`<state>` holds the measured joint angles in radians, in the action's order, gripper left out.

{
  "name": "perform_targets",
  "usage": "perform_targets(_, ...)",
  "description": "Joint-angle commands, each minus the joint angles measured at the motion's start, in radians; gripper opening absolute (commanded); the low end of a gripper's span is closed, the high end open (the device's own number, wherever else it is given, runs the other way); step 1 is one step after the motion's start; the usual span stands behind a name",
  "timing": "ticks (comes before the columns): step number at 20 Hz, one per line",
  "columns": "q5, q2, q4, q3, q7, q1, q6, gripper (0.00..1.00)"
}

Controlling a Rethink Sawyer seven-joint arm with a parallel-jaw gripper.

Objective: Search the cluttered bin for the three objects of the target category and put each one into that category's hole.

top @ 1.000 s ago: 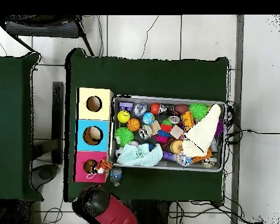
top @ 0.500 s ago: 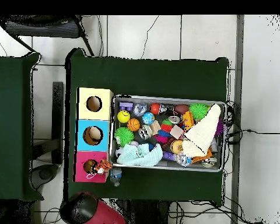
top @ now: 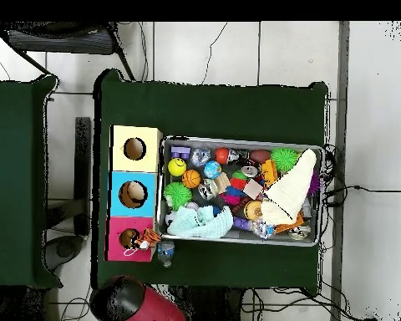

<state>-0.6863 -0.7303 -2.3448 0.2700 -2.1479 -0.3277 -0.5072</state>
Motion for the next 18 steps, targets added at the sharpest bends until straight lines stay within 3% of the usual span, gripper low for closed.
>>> perform_targets(1, 0.047, 0.024, 0.18, 0.064, -0.275, 0.024, -0.093, 1.0)
perform_targets(6, 0.069, -0.007, 0.194, 0.09, -0.284, 0.024, -0.145, 1.0)
perform_targets(18, 0.005, 0.0, 0.162, 0.032, -0.247, 0.06, -0.049, 1.0)
